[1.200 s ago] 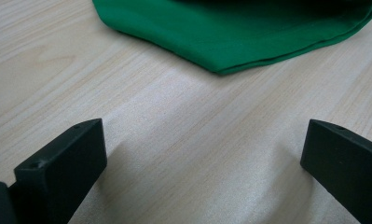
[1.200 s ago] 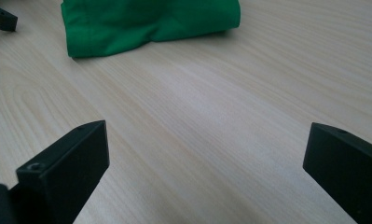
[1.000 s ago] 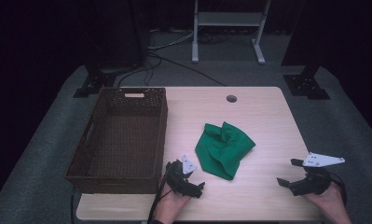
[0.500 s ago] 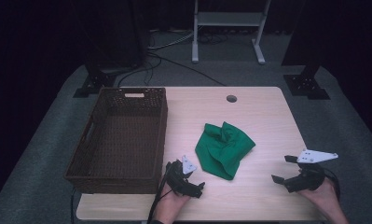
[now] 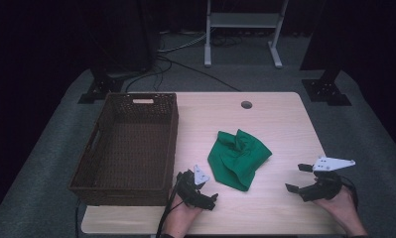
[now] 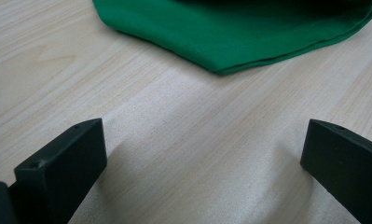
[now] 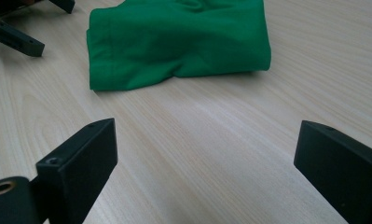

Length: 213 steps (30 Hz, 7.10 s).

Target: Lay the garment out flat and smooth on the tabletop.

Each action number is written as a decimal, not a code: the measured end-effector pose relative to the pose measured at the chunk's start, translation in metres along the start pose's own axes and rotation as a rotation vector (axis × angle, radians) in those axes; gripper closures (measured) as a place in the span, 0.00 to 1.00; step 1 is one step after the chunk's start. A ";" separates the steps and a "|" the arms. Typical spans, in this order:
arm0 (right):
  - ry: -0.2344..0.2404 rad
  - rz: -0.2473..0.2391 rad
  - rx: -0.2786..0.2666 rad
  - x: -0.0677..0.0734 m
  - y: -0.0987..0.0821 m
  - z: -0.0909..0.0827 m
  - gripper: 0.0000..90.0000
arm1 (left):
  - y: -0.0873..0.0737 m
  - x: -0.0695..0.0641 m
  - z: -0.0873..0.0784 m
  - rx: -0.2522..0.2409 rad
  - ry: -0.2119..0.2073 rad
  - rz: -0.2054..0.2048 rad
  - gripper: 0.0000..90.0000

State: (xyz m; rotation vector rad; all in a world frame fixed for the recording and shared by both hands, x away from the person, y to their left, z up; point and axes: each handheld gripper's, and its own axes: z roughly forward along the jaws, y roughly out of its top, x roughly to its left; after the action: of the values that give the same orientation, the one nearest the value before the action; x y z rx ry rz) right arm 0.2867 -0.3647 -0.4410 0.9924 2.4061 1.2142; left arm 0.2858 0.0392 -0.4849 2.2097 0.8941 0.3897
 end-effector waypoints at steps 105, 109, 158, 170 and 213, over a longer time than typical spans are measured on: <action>0.029 -0.093 -0.015 0.013 0.076 0.054 0.37 | 0.000 0.000 0.000 -0.001 0.003 -0.004 0.00; 0.030 -0.088 -0.012 0.012 0.078 0.057 0.38 | 0.000 0.000 0.000 -0.001 0.003 -0.004 0.00; 0.059 -0.124 0.018 0.017 0.118 0.098 0.38 | 0.000 0.000 0.000 -0.001 0.003 -0.004 0.00; 0.066 -0.130 0.034 0.019 0.123 0.107 0.38 | 0.000 0.000 0.000 -0.001 0.003 -0.004 0.00; 0.096 -0.151 0.104 0.029 0.146 0.154 0.51 | 0.000 0.000 0.000 0.000 0.003 -0.005 0.00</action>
State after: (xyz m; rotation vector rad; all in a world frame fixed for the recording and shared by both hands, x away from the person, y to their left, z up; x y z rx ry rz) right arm 0.4104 -0.1911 -0.4189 0.7793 2.5892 1.1178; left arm 0.2860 0.0388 -0.4849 2.2066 0.9014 0.3905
